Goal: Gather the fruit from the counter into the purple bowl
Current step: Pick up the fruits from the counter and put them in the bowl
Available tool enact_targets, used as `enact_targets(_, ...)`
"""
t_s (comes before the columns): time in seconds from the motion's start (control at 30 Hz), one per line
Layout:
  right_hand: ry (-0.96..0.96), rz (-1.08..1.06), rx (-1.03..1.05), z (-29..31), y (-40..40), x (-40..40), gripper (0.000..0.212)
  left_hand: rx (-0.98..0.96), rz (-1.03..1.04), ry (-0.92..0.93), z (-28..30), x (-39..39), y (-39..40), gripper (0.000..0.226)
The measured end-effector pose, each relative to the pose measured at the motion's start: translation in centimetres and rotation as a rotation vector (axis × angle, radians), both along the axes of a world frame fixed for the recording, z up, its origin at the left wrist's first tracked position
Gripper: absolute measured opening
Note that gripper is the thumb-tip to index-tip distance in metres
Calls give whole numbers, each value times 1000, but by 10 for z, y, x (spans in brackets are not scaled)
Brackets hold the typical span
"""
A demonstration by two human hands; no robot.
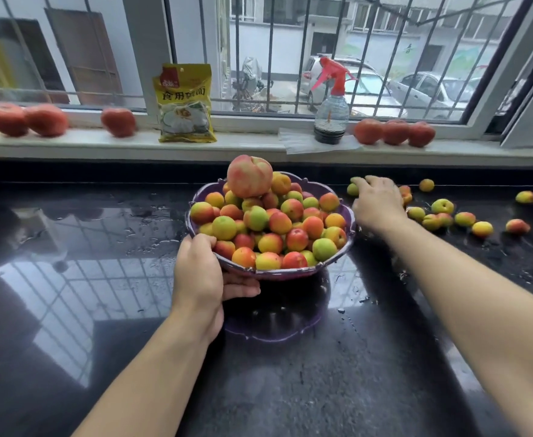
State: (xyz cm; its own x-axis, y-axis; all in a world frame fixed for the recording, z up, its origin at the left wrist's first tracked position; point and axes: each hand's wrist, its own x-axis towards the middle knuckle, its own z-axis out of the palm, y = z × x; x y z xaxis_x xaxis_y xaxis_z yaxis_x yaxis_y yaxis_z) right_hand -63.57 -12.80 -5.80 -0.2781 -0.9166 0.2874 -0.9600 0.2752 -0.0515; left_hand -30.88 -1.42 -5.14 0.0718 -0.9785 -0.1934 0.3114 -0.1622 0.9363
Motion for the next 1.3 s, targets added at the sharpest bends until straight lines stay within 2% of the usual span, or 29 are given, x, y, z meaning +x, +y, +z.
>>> enact_targets(0.13, 231, -28, 183, -5, -28, -8, 55, -32, 5, 51, -2, -4, 2, 23)
enact_targets(0.27, 398, 18, 43, -3, -37, -10, 37, -49, -10, 54, -7, -3, -2, 26)
enact_targets(0.33, 302, 22, -30, 3, -35, -3, 31, -45, -8, 56, -9, -2, -4, 29)
enact_targets(0.37, 125, 30, -126, 10, -30, 6, 28, -41, -8, 58, -10, -2, -5, 31)
enact_targets(0.43, -363, 77, -375, 37, -11, 35, 27, -34, -15, 67, -10, -3, -5, 34)
enact_targets(0.47, -563, 134, -433, 53, 2, 53, 28, -34, -16, 75, -10, -3, -5, 34)
enact_targets(0.53, -768, 304, -405, 85, 41, 88, 32, -40, -18, 83, -9, -2, -2, 34)
enact_targets(0.6, -771, 472, -231, 101, 75, 116, 31, -39, -13, 100, -8, -3, -2, 33)
enact_targets(0.67, -637, 539, -96, 97, 99, 136, 29, -34, -9, 128, -5, 0, 0, 33)
enact_targets(0.73, -535, 533, -111, 81, 110, 151, 30, -28, -4, 145, -2, 2, 4, 36)
enact_targets(0.83, -502, 578, -192, 63, 119, 168, 30, -28, 3, 160, 1, 2, 6, 39)
enact_targets(0.97, -287, 618, -145, 55, 121, 177, 30, -27, -8, 180, 1, 3, 8, 40)
enact_targets(1.03, -414, 617, -225, 58, 122, 174, 25, -24, -17, 182, 1, 4, 8, 40)
enact_targets(1.13, -632, 487, -432, 67, 120, 157, 17, -33, -30, 168, -1, 3, 7, 37)
enact_targets(1.23, -684, 219, -466, 58, 99, 116, 23, -50, -36, 137, -2, 2, 7, 35)
enact_targets(1.3, -650, 46, -422, 40, 77, 81, 28, -64, -34, 107, -4, 1, 6, 33)
